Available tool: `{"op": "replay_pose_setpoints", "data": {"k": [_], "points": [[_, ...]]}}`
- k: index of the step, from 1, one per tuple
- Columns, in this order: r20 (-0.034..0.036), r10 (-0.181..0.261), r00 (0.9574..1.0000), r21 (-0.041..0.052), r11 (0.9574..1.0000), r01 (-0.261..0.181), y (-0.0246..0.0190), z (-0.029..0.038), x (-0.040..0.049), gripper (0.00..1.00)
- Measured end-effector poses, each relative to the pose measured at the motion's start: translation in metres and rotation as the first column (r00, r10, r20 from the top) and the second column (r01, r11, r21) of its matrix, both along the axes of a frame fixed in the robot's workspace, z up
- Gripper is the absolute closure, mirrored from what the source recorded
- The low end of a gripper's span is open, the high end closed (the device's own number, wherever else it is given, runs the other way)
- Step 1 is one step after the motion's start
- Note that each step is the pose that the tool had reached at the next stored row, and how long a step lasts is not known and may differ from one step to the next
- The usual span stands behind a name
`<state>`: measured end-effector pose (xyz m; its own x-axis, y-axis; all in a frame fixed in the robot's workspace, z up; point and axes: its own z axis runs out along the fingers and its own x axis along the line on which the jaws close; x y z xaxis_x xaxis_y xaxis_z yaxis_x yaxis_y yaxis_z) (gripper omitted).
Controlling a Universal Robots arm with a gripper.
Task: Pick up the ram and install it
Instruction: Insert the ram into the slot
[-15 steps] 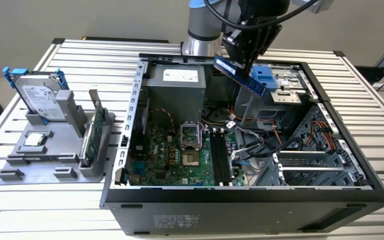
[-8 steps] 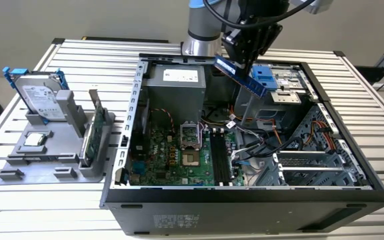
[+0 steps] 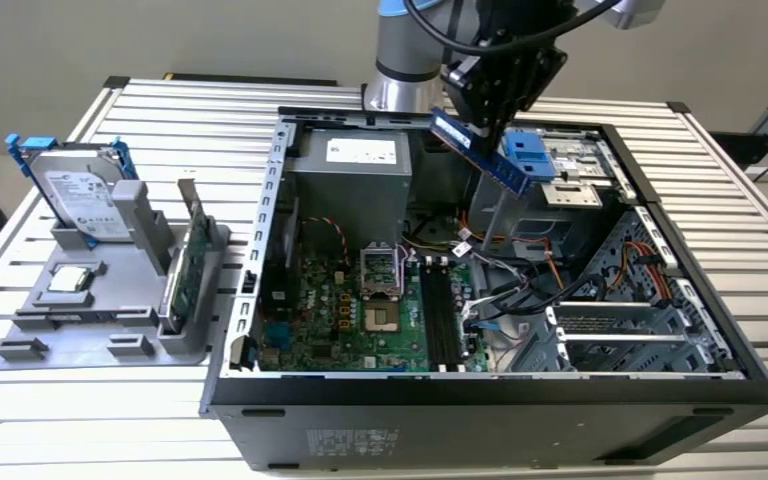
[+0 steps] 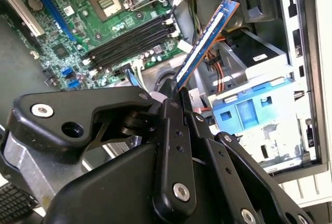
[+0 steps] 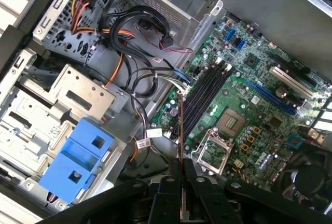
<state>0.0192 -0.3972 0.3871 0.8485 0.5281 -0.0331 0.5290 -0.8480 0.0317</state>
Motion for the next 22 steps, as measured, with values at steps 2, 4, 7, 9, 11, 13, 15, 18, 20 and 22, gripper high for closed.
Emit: {"op": "replay_pose_setpoints", "data": {"k": [2, 4, 7, 9, 11, 13, 15, 18, 20, 22], "points": [[0.0, -0.013, 0.9999, 0.0, 0.9999, 0.013, 0.0, 0.0, 0.0, 1.0], [0.0, -0.025, 0.9997, 0.0, 0.9997, 0.025, 0.0, -0.0001, 0.0, 1.0], [0.0, -0.043, 0.9991, 0.0, 0.9991, 0.043, 0.0, -0.0001, 0.0, 1.0], [0.0, -0.055, 0.9985, 0.0001, 0.9985, 0.055, 0.0, -0.0002, 0.0, 1.0], [0.0, -0.068, 0.9977, 0.0, 0.9977, 0.068, 0.0, -0.0003, 0.0, 1.0], [0.0, -0.08, 0.9968, 0.0, 0.9968, 0.08, 0.0, -0.0003, 0.0, 1.0], [0.0, -0.09, 0.9959, 0.0001, 0.9959, 0.09, 0.0, -0.0004, 0.0, 1.0], [0.0, -0.106, 0.9943, 0.0001, 0.9943, 0.106, 0.0, -0.0005, 0.0, 1.0], [0.0, -0.117, 0.9932, 0.0001, 0.9932, 0.117, 0.0, -0.0005, 0.0, 1.0], [0.0, -0.127, 0.9919, 0.0, 0.9919, 0.127, 0.0, -0.0005, 0.0, 1.0]]}}
